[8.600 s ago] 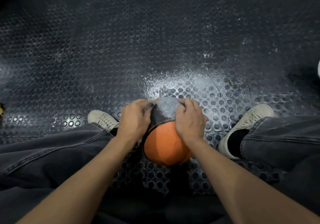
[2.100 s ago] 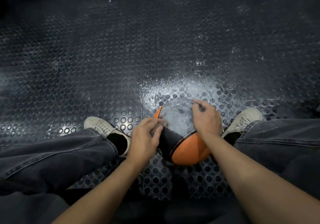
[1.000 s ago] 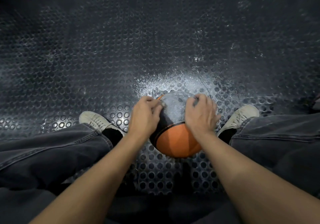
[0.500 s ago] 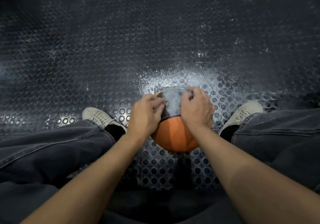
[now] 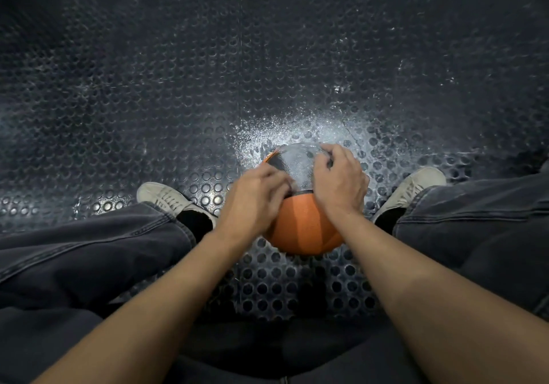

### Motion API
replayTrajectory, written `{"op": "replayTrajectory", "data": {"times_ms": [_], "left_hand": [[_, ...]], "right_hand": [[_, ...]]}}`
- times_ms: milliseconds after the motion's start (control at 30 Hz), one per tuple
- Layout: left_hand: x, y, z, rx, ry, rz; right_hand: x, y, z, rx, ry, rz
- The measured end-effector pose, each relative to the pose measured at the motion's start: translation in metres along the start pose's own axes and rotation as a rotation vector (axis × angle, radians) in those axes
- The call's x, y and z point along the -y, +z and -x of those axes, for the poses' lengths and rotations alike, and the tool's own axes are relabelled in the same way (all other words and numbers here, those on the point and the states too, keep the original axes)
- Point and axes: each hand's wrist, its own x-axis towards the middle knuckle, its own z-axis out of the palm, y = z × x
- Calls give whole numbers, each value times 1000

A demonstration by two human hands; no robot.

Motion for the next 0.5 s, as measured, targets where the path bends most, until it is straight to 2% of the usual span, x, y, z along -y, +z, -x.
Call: {"op": "replayTrajectory", "data": {"times_ms": [100,267,300,400,433,500], "left_hand": [[2,3,-14,-119,-161,16],[-7,4,18,60,129,-33],[-1,2,6,47,107,-43],[1,3,-12,-105,-116,-6],[-4,6,-7,-113,-125,-5],[-16,13,12,-23,7,-14]], "right_hand": [[6,5,2,-40,35,8],[-3,0,1,-32,35,-22],[-4,-1,0,-25,18,-22],[5,4,2,-54,36,-8],[6,6,3,-72,52,-7],[5,5,3,-85,67,-13]]}}
